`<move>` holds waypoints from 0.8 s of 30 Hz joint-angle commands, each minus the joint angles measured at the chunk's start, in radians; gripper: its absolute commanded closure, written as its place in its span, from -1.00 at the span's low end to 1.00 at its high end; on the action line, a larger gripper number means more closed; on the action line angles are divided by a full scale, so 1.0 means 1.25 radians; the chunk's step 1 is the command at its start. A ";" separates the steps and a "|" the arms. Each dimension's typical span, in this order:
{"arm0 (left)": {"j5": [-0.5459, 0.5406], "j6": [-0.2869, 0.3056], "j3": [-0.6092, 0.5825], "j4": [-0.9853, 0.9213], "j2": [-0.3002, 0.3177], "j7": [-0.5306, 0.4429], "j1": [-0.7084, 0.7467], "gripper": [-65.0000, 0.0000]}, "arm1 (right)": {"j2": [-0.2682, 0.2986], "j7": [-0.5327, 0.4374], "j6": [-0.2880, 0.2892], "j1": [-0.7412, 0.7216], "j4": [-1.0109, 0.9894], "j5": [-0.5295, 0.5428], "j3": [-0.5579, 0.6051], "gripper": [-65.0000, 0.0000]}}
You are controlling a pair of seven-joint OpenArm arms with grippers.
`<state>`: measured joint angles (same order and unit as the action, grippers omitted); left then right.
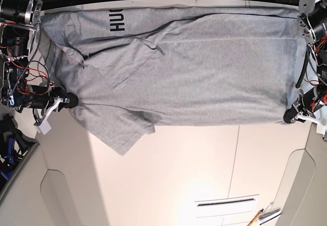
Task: Fold the T-shirt properly
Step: 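Fold the grasped edge over toward the first fold with both grippers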
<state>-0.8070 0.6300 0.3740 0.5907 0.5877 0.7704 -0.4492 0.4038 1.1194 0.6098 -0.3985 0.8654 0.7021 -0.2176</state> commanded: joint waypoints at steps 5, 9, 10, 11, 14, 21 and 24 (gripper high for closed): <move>-0.057 0.054 0.003 0.090 0.040 0.021 -0.005 1.00 | 0.013 0.021 -0.009 -0.007 0.079 -0.038 -0.020 1.00; -0.170 0.054 0.003 0.171 0.052 0.102 0.038 1.00 | 0.013 0.043 -0.014 -0.006 0.175 -0.037 -0.074 1.00; -0.191 0.054 0.003 0.190 0.053 0.121 0.050 1.00 | 0.013 0.056 -0.016 -0.006 0.197 -0.028 -0.086 1.00; -0.208 0.054 0.003 0.209 0.053 0.137 0.062 1.00 | 0.013 0.075 -0.016 -0.005 0.216 -0.015 -0.098 1.00; -0.237 0.054 0.003 0.261 0.054 0.172 0.106 1.00 | 0.013 0.121 -0.015 0.002 0.258 0.033 -0.125 1.00; -0.255 0.054 0.021 0.379 0.053 0.187 0.235 1.00 | 0.013 0.120 -0.015 0.099 0.299 0.042 -0.135 1.00; -0.260 0.054 0.056 0.434 0.053 0.203 0.291 1.00 | 0.013 0.125 -0.015 0.148 0.299 0.058 -0.136 1.00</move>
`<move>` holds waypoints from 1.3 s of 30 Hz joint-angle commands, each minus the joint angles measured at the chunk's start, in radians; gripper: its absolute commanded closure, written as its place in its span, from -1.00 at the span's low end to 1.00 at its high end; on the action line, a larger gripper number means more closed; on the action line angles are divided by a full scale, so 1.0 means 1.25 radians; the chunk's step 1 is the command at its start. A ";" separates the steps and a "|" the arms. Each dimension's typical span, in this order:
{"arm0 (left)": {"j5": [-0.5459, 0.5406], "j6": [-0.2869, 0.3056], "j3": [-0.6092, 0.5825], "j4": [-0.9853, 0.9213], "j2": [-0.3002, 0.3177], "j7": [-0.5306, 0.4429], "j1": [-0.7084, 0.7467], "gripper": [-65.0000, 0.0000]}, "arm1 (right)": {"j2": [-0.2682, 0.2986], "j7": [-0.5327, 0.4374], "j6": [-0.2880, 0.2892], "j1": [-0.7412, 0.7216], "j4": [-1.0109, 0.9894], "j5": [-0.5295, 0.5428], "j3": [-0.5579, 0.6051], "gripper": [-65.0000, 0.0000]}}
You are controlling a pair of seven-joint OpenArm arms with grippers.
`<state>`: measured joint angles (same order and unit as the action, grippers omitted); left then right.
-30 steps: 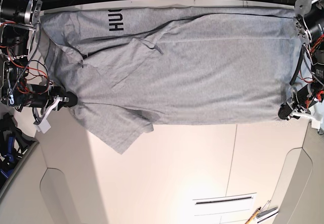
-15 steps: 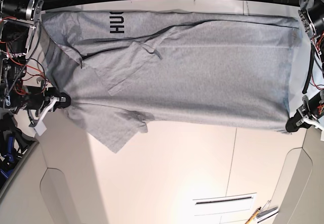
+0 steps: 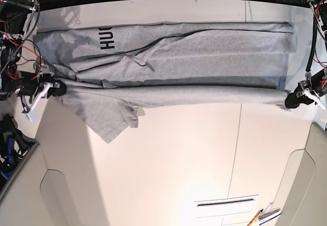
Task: Fold the T-shirt properly
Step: 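Fold the grasped edge over toward the first fold with both grippers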
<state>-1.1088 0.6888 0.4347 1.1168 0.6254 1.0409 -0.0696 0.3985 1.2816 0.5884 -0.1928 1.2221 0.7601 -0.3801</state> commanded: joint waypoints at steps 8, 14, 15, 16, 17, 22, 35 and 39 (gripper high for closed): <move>-0.062 0.008 0.131 0.140 0.020 0.015 0.128 1.00 | 0.033 0.007 0.002 0.031 0.015 0.020 -0.007 1.00; -0.062 0.008 0.131 0.141 0.016 0.027 0.193 1.00 | 0.042 0.041 0.002 0.035 0.016 0.051 -0.010 1.00; -0.061 0.008 0.131 0.141 0.016 0.027 0.198 1.00 | 0.042 0.041 0.002 0.035 0.016 0.067 -0.010 1.00; -0.062 0.008 0.131 0.141 0.016 0.027 0.203 1.00 | 0.042 0.041 0.002 0.035 0.016 0.078 -0.010 1.00; -0.061 0.008 0.131 0.141 0.015 0.027 0.203 1.00 | 0.042 0.041 0.002 0.035 0.019 0.082 -0.010 1.00; -0.061 0.008 0.131 0.141 0.010 0.027 0.204 1.00 | 0.042 0.041 0.002 0.046 0.059 0.084 -0.010 1.00; -0.043 0.008 0.130 0.141 -0.024 0.026 0.204 1.00 | 0.042 0.007 0.002 0.217 0.256 0.002 -0.010 1.00; -0.043 0.008 0.131 0.141 -0.023 0.010 0.204 1.00 | 0.038 0.006 0.002 0.221 0.255 0.002 -0.010 1.00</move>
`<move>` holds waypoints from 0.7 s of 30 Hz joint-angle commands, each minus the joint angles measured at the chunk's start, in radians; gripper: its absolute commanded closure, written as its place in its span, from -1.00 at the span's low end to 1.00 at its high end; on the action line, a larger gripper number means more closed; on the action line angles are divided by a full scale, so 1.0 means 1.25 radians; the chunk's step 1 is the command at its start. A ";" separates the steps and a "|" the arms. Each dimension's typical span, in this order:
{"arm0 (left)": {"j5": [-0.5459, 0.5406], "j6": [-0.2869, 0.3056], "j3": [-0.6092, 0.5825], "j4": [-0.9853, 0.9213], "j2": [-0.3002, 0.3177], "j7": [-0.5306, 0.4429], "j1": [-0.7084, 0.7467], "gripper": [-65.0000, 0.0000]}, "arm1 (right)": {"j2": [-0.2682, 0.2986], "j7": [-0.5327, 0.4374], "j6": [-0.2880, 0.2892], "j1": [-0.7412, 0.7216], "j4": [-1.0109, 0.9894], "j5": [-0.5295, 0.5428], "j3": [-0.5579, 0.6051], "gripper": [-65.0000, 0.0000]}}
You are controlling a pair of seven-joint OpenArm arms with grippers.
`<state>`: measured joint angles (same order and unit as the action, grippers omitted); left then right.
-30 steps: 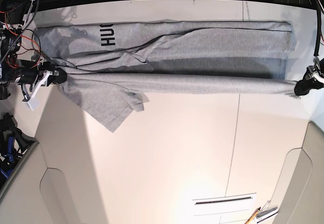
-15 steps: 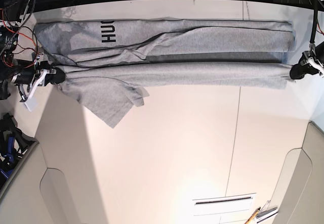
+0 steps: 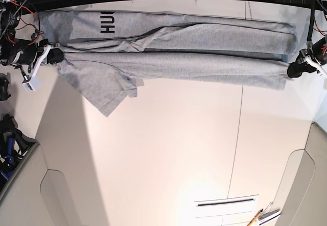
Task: Fold the T-shirt properly
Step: 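Fold the grasped edge over toward the first fold with both grippers, then release the left gripper and tuck the sleeve with the right gripper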
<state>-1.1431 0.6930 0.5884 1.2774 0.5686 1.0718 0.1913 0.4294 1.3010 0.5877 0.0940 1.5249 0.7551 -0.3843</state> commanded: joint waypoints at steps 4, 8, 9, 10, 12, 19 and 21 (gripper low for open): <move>-0.016 0.004 0.007 0.013 0.022 -0.016 -0.005 1.00 | 0.013 -0.015 0.002 -0.009 0.013 0.006 -0.007 1.00; -0.042 0.004 0.008 0.013 0.022 -0.016 -0.005 0.71 | 0.013 -0.017 0.002 -0.009 0.013 0.006 -0.007 0.84; -0.047 0.004 0.008 0.013 0.022 -0.016 -0.005 0.47 | 0.013 -0.018 0.002 -0.009 0.013 0.007 -0.007 0.56; -0.052 0.004 0.008 0.013 0.022 -0.016 -0.005 0.27 | 0.013 -0.020 0.002 -0.009 0.013 0.007 -0.007 0.35; -0.064 0.004 0.008 0.014 0.025 -0.016 -0.005 0.15 | 0.013 -0.020 -0.001 -0.013 0.014 0.009 -0.007 0.26; -0.127 0.004 0.013 0.039 0.080 -0.009 -0.005 0.15 | 0.015 -0.024 0.000 -0.013 0.120 0.009 -0.022 0.26; -0.127 0.004 0.027 0.056 0.089 -0.009 -0.005 0.15 | 0.015 -0.047 0.000 -0.013 0.167 0.007 -0.031 0.26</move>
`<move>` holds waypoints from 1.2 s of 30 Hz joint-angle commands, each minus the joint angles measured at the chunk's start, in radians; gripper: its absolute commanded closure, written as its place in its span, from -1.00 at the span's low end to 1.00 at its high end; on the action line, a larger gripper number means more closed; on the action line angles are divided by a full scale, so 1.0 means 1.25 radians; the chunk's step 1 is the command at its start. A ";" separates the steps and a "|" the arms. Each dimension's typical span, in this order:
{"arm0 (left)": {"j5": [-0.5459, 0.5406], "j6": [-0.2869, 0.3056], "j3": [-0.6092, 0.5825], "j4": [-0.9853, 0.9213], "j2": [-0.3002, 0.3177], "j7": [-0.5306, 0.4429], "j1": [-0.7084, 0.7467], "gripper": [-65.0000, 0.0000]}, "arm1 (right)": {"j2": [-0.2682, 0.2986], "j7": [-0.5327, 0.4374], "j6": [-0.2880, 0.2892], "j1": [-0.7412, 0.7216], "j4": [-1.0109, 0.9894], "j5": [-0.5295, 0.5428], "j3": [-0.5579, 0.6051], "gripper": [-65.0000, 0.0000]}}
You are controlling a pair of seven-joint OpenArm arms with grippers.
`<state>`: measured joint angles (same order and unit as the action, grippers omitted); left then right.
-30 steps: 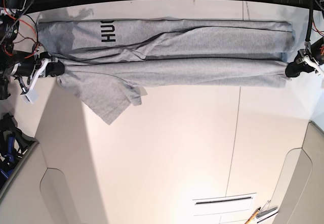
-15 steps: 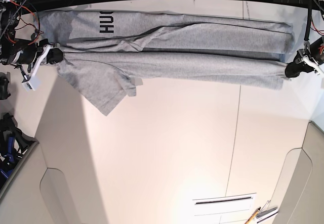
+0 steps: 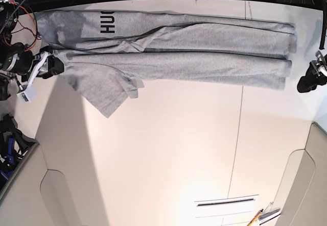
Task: Fold the T-shirt properly
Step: 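Release the left gripper and tuck the sleeve with the right gripper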
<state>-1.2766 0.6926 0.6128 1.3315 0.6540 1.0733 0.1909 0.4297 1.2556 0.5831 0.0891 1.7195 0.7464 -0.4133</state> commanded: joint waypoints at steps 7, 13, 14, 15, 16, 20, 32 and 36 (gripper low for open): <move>-0.020 0.004 0.055 0.049 0.020 -0.012 -0.006 0.15 | -0.015 -0.110 0.003 -0.080 0.065 -0.046 -0.009 0.26; -0.020 0.004 0.055 0.049 0.020 -0.012 -0.006 0.15 | -0.103 -0.140 0.004 -0.186 -0.042 -0.074 -0.001 0.25; -0.020 0.004 0.055 0.049 0.020 -0.012 -0.006 0.15 | -0.117 -0.144 0.004 -0.203 -0.077 -0.075 0.004 0.25; -0.020 0.004 0.055 0.049 0.020 -0.012 -0.006 0.15 | -0.127 -0.148 0.004 -0.221 -0.115 -0.081 0.012 0.24; -0.019 0.004 0.055 0.049 0.020 -0.012 -0.006 0.15 | -0.134 -0.150 0.004 -0.240 -0.156 -0.090 0.021 0.19; -0.017 0.004 0.055 0.049 0.020 -0.012 -0.006 0.15 | -0.135 -0.184 0.004 -0.312 -0.327 -0.136 0.084 0.00; -0.016 0.004 0.055 0.049 0.020 -0.012 -0.006 0.15 | -0.136 -0.180 0.003 -0.406 -0.552 -0.221 0.319 0.27; -0.016 0.004 0.055 0.049 0.020 -0.012 -0.006 0.15 | -0.136 -0.101 0.003 -0.412 -0.543 -0.216 0.334 1.00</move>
<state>-1.2736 0.6926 0.6727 1.3754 0.6510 1.0737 0.1909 0.2516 1.0916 0.5880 -0.4133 1.0359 0.5072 0.0017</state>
